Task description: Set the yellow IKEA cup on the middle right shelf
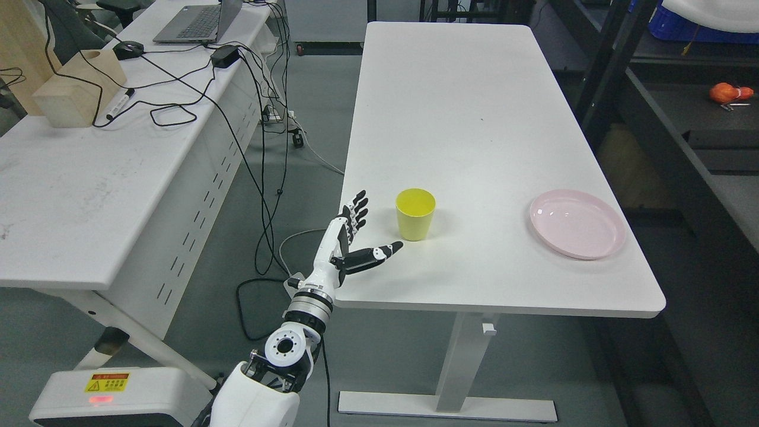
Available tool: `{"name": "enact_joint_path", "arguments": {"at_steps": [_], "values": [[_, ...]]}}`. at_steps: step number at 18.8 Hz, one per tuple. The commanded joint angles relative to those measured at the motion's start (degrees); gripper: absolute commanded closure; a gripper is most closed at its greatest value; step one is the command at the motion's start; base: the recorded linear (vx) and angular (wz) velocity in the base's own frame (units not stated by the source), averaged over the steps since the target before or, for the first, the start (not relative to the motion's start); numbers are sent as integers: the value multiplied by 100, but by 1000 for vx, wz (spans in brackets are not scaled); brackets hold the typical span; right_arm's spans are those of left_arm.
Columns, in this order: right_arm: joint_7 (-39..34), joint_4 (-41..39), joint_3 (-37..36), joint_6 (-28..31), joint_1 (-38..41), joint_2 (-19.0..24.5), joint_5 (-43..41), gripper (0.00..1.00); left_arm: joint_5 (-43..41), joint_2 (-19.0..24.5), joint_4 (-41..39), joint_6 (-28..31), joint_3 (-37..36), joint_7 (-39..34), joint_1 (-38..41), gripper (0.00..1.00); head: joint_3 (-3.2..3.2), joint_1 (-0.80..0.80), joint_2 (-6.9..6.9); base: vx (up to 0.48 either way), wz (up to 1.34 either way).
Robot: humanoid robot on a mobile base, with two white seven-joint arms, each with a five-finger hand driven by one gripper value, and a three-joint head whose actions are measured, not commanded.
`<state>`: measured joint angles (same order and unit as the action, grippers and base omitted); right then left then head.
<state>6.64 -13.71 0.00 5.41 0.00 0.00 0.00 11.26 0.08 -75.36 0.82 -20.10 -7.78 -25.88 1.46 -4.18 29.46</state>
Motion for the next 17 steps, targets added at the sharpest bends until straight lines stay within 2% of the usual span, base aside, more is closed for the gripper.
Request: {"name": "enact_joint_path", "arguments": {"at_steps": [1,11,17], "values": [[4,0,97,-5,79,-100,-141,1,-1,92,1066,41,-337,4,-443,1,0,0,0,0,0],[4,0,97,-5,79,-100,-141,1,8,92,2243,41,-117,13,-1190,1,0,0,0,0,0],[4,0,97,-5,79,-100,-141,1,8,92,2262,-47,-293,39,-1358,1,0,0,0,0,0]]}}
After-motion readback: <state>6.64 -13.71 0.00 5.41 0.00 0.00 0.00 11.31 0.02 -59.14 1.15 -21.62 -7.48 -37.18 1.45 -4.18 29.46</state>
